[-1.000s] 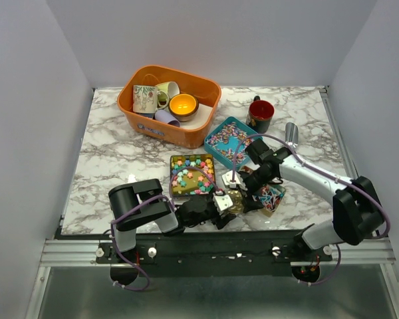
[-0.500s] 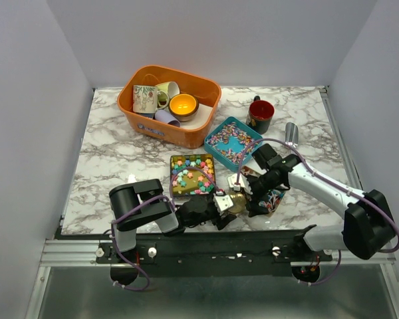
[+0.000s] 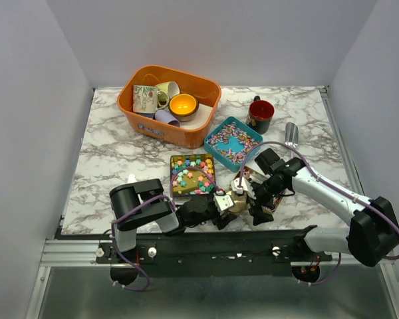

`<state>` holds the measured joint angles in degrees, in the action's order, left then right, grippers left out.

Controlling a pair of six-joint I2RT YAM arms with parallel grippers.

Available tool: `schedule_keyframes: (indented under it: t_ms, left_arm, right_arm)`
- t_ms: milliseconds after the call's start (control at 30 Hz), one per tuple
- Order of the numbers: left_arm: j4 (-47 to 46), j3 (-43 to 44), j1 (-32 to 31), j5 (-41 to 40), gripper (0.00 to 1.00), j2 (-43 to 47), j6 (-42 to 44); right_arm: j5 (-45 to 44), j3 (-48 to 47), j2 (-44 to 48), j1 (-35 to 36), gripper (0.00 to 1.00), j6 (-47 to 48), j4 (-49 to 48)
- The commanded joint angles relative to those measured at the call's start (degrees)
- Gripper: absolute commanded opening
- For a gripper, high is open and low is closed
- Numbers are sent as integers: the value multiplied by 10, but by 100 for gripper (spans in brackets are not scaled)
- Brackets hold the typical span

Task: Pack the candies
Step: Screw the bottle lid onto the packing bottle.

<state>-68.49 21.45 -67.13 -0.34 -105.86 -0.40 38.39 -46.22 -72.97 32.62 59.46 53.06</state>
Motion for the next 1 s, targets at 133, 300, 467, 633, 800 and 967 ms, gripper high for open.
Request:
schedule_keyframes:
  t_ms: [133,300,467,633,800,967]
  left_arm:
    - [111,0,11,-36,0,-38,-7]
    - [114,-3,11,-37,0,-32,0]
    - [112,1,9,-30,0,-37,-1]
    - [112,1,9,-30,0,-37,1]
    - [116,1,9,-30,0,-35,1]
    - [114,2,8,-34,0,-36,1]
  right_arm:
    - [82,10,20,17,99,-19,84]
    - [35,-10,47,-3,96,-8,112]
    - [-9,-74,60,-45,98,40,108]
    - [36,-153,-44,-55,98,61,105]
    - [82,-171,-128,-48,99,75,60]
    - [94,-179,-167,-34,99,101,48]
